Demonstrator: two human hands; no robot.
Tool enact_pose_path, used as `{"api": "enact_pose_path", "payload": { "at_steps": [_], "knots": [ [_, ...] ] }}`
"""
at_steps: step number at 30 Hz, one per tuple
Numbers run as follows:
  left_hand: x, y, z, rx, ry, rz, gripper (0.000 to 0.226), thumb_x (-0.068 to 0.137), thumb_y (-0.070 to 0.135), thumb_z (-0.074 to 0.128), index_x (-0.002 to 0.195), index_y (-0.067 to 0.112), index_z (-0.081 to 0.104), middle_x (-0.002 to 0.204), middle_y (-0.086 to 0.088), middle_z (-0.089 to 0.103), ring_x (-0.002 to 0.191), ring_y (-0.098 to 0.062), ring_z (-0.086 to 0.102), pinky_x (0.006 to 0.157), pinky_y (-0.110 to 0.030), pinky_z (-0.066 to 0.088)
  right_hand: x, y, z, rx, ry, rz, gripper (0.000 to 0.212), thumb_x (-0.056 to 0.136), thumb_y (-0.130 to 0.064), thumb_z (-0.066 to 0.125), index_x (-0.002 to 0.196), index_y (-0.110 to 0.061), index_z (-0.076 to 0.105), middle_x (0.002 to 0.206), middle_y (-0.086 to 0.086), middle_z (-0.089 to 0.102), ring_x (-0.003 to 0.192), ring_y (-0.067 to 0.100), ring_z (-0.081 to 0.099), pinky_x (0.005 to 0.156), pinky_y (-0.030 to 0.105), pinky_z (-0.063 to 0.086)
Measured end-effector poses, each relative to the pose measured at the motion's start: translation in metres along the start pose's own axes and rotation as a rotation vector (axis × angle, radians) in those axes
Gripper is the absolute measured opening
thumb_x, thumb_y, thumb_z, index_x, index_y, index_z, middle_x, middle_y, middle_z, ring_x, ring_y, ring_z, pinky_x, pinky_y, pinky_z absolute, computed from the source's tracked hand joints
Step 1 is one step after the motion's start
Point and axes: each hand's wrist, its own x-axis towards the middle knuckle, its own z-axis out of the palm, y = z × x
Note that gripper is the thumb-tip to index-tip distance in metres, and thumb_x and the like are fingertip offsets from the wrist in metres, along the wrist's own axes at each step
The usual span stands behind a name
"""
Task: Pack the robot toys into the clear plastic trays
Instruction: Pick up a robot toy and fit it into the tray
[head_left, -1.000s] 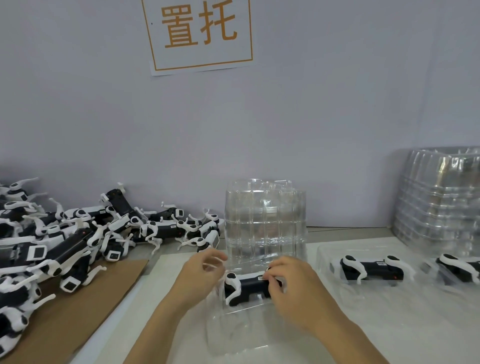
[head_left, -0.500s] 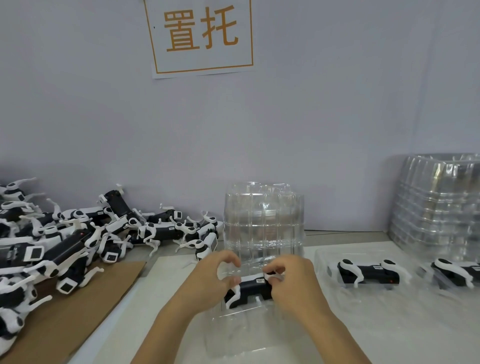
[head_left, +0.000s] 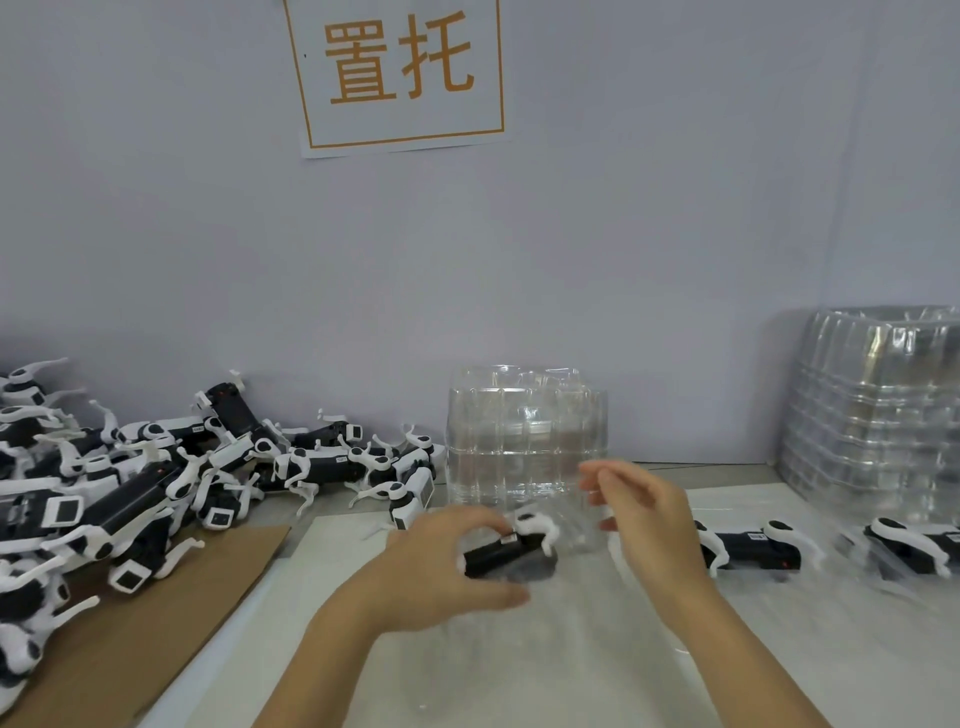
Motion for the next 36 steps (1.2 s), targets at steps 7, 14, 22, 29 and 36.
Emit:
{"api": "enact_pose_path", "payload": {
  "at_steps": [7, 14, 22, 29, 36],
  "knots": [
    [-0.017, -0.003, -0.037, -0.944, 0.259, 0.101, 0.056, 0.065, 0.062, 0.075, 0.112, 0.032, 0.073, 0.121, 0.002, 0.07, 0.109, -0.016, 0.067, 0.089, -0.035, 0.05, -0.01, -0.039, 0.018, 0.079, 0.099, -0.329, 0.026, 0.093, -0.003, 0.059, 0.086, -0.028, 0.065, 0.079, -0.007, 0.067, 0.075, 0.012, 0.063, 0.067, 0.024, 0.048],
    [-0.008, 0.008, -0.021, -1.673, 0.183, 0.09, 0.073, 0.081, 0.068, 0.063, 0.122, 0.008, 0.069, 0.122, -0.021, 0.067, 0.103, -0.038, 0.068, 0.082, -0.046, 0.055, -0.035, -0.044, 0.059, -0.24, -0.244, -0.649, 0.022, 0.089, -0.018, 0.07, 0.11, -0.024, 0.07, 0.101, -0.02, 0.064, 0.095, 0.005, 0.063, 0.075, 0.017, 0.051],
    [-0.006, 0.006, -0.02, -1.546, 0.3, -0.003, 0.063, 0.075, 0.063, 0.072, 0.117, 0.016, 0.073, 0.121, -0.021, 0.068, 0.104, -0.038, 0.069, 0.086, -0.049, 0.056, -0.027, -0.04, 0.049, -0.302, -0.25, -0.586, 0.022, 0.082, -0.022, 0.077, 0.099, -0.033, 0.068, 0.093, -0.023, 0.064, 0.09, 0.005, 0.063, 0.069, 0.013, 0.047],
    [-0.009, 0.007, -0.023, -1.372, 0.304, 0.008, 0.061, 0.063, 0.059, 0.081, 0.109, 0.019, 0.077, 0.102, -0.009, 0.076, 0.086, -0.027, 0.074, 0.067, -0.038, 0.059, -0.032, -0.046, 0.05, -0.281, -0.307, -0.558, 0.071, 0.092, -0.032, 0.057, 0.15, -0.053, 0.021, 0.139, -0.032, 0.04, 0.123, 0.0, 0.047, 0.092, 0.024, 0.048],
    [-0.013, -0.002, -0.027, -1.089, 0.294, -0.002, 0.053, 0.067, 0.061, 0.07, 0.112, 0.035, 0.076, 0.127, 0.007, 0.068, 0.117, -0.01, 0.062, 0.093, -0.034, 0.054, -0.023, -0.041, 0.043, -0.285, -0.265, -0.446, 0.047, 0.095, -0.033, 0.048, 0.141, -0.042, 0.049, 0.129, -0.035, 0.05, 0.115, -0.003, 0.054, 0.088, 0.015, 0.046]
  ]
}}
